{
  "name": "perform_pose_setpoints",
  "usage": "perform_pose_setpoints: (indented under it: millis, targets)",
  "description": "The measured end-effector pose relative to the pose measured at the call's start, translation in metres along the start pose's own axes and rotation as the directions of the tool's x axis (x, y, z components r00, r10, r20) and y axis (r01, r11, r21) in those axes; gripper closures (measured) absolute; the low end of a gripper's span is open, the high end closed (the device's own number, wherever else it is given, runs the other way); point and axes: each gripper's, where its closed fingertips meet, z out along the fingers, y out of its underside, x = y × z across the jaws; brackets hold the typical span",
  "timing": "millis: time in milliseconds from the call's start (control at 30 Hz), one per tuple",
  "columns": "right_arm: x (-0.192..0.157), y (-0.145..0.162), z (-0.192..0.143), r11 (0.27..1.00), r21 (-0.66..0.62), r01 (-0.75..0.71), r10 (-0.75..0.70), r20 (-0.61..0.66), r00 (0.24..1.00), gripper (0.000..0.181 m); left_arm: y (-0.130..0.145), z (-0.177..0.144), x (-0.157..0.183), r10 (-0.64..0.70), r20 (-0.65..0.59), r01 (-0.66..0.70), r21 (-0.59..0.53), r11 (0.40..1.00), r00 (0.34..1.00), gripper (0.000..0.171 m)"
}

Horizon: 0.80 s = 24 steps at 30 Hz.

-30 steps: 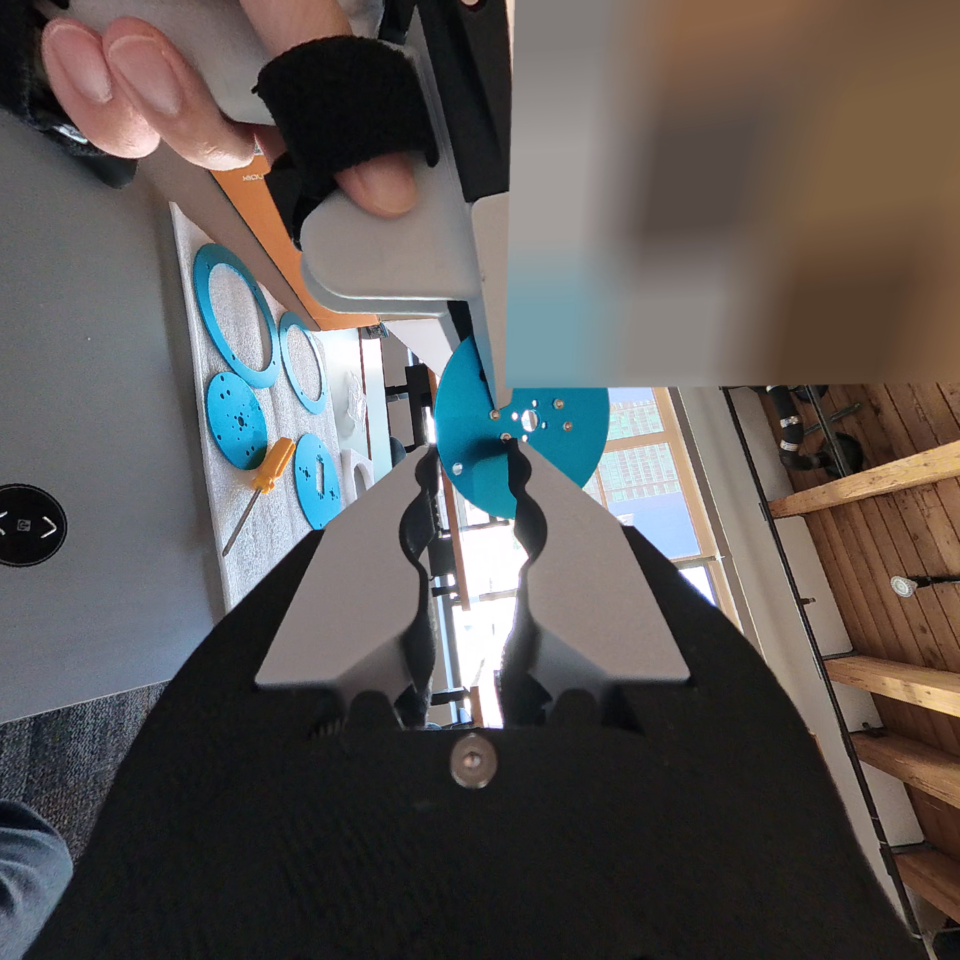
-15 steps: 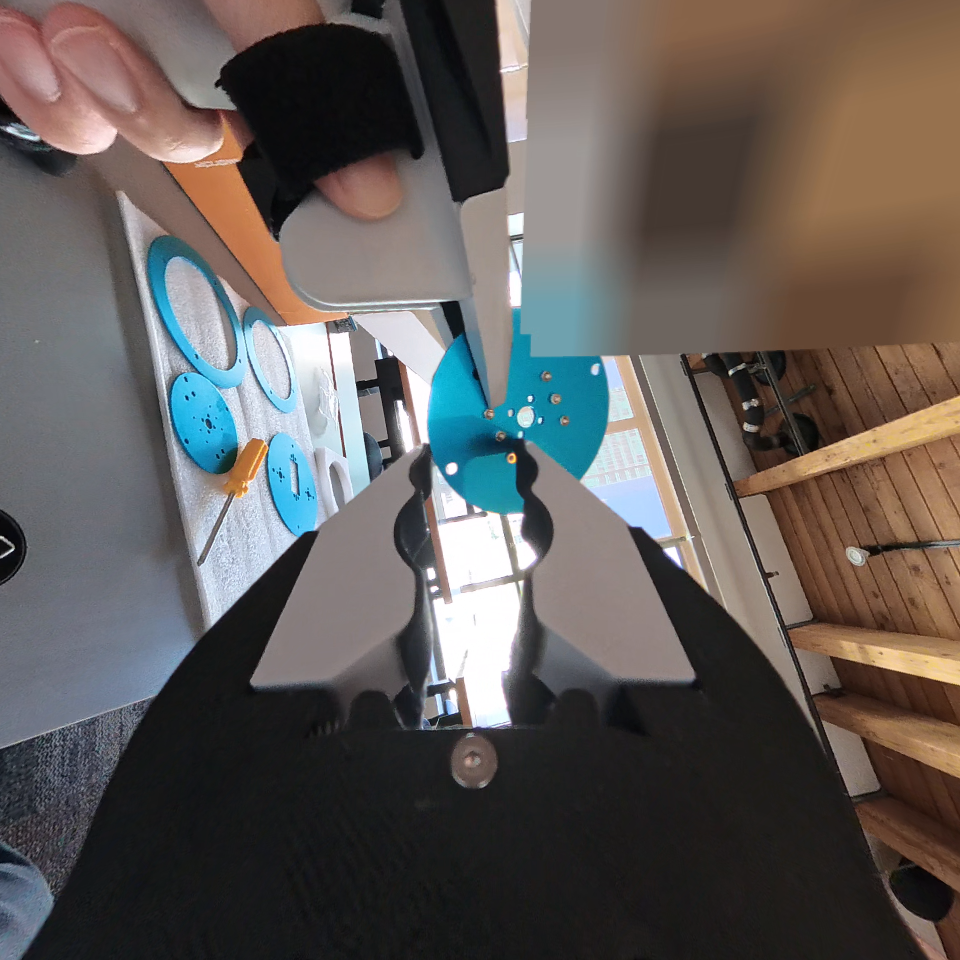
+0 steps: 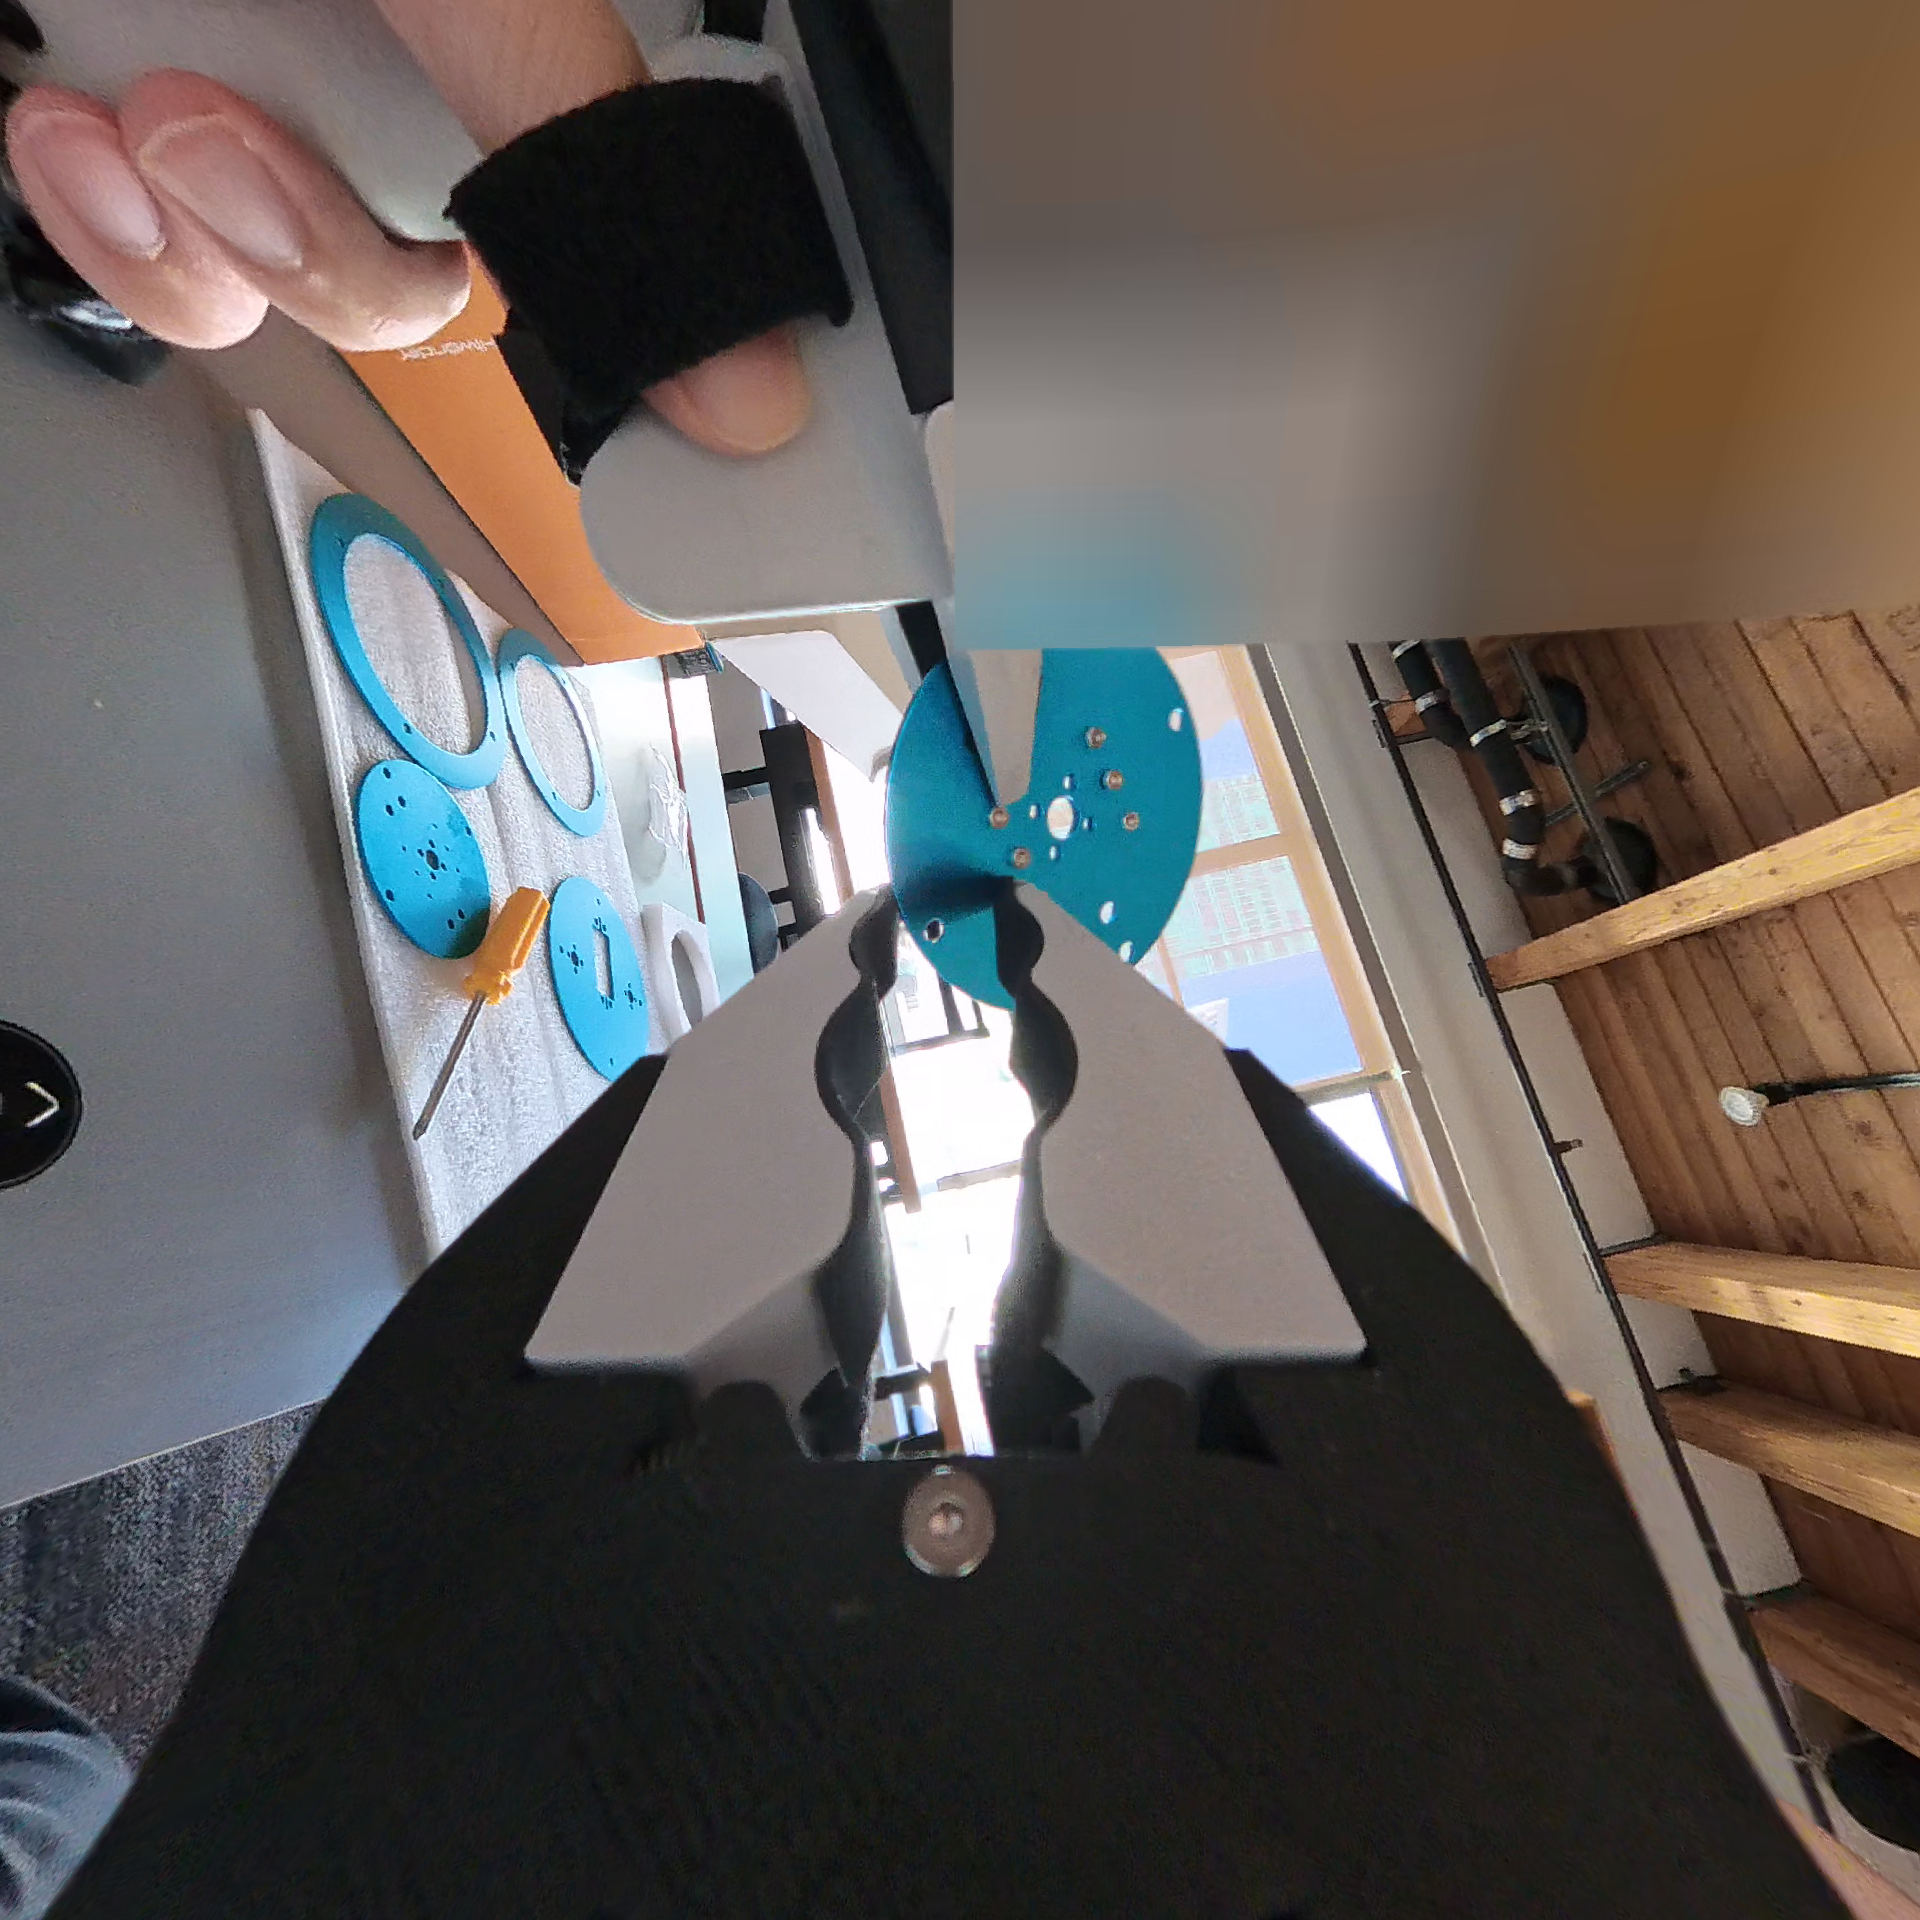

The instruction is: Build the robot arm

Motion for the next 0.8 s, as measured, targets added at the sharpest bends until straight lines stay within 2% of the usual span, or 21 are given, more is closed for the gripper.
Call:
perform_pose_setpoints:
  millis: [133,233,267,433,700,800]
  targets:
    - [0.003,0.001,0.000,0.999,-0.019,-0.042,0.041,-0.033,0.999,0.162,-0.002,0.000,0.001,-0.015,-0.010,0.015,0.016,1.000,1.000,0.168]
    - [0.010,0.003,0.001,0.999,-0.032,-0.039,0.036,-0.090,0.995,0.141,-0.001,0.002,0.003,0.019,0.003,-0.019,0.004,1.000,1.000,0.169]
    - [0.010,0.003,0.001,0.999,-0.032,-0.024,0.021,-0.090,0.996,0.140,0.000,0.002,0.003,0.031,0.008,-0.031,0.001,1.000,0.999,0.169]
    - [0.004,0.001,0.000,0.999,-0.014,0.035,-0.036,-0.059,0.998,0.155,-0.002,0.003,0.004,0.040,0.008,-0.040,0.002,0.999,0.999,0.169]
    - [0.003,0.003,0.000,0.999,-0.018,0.046,-0.046,-0.057,0.997,0.157,-0.002,0.003,0.003,0.068,0.029,-0.068,0.003,0.998,0.997,0.169]
    - [0.001,0.003,0.000,1.000,-0.023,0.020,-0.021,-0.043,0.999,0.164,-0.003,0.002,-0.001,0.043,0.031,-0.044,0.024,0.999,0.999,0.168]
